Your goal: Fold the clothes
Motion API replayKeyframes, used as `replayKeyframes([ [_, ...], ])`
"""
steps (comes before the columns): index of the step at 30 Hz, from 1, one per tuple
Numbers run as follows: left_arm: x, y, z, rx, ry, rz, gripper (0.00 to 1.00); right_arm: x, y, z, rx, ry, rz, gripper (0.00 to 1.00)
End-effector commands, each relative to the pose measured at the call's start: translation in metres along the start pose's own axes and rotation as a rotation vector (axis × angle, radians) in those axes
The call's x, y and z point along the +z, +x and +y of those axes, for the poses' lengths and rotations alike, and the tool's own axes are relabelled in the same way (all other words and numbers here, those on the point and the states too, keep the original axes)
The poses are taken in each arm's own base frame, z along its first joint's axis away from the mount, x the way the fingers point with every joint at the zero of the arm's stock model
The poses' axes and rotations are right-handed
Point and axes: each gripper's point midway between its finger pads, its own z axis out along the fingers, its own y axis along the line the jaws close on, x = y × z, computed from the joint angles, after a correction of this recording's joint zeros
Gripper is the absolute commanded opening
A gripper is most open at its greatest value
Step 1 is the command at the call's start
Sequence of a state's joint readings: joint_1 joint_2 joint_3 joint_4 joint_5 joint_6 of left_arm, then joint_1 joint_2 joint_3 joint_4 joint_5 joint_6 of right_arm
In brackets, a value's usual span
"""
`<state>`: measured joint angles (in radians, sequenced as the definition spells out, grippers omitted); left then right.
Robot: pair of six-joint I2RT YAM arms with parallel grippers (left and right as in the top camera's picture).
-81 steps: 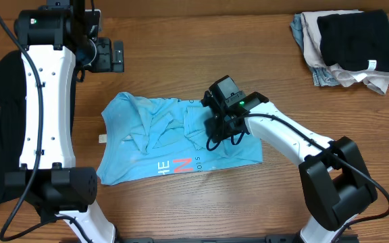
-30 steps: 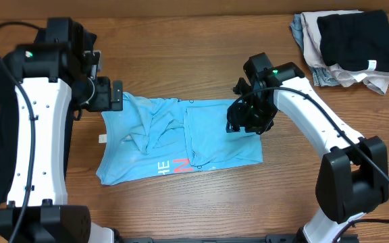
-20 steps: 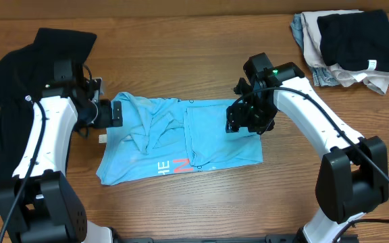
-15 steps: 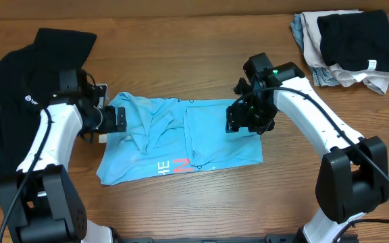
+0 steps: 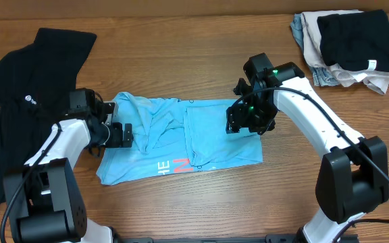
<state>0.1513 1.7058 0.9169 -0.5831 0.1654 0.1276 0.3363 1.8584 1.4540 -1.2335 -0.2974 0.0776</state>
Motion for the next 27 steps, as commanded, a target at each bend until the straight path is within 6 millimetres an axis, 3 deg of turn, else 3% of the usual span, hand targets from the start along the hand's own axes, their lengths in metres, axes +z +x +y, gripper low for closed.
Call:
replayKeyframes([
  [1,0.010,0.013,-0.005,0.004,0.044,0.041,1.00,-0.008,-0.006,0.003,-0.019,0.005,-0.031,0.76],
  [11,0.011,0.004,-0.037,0.006,0.239,-0.007,0.95,-0.008,-0.006,0.003,-0.018,0.004,-0.030,0.76],
  [18,0.028,0.011,-0.044,-0.027,0.297,0.033,0.90,-0.008,-0.007,0.003,-0.019,0.004,-0.033,0.76],
  [27,0.018,-0.006,-0.072,-0.011,0.485,-0.042,0.83,-0.008,-0.015,0.004,-0.030,-0.001,-0.067,0.77],
])
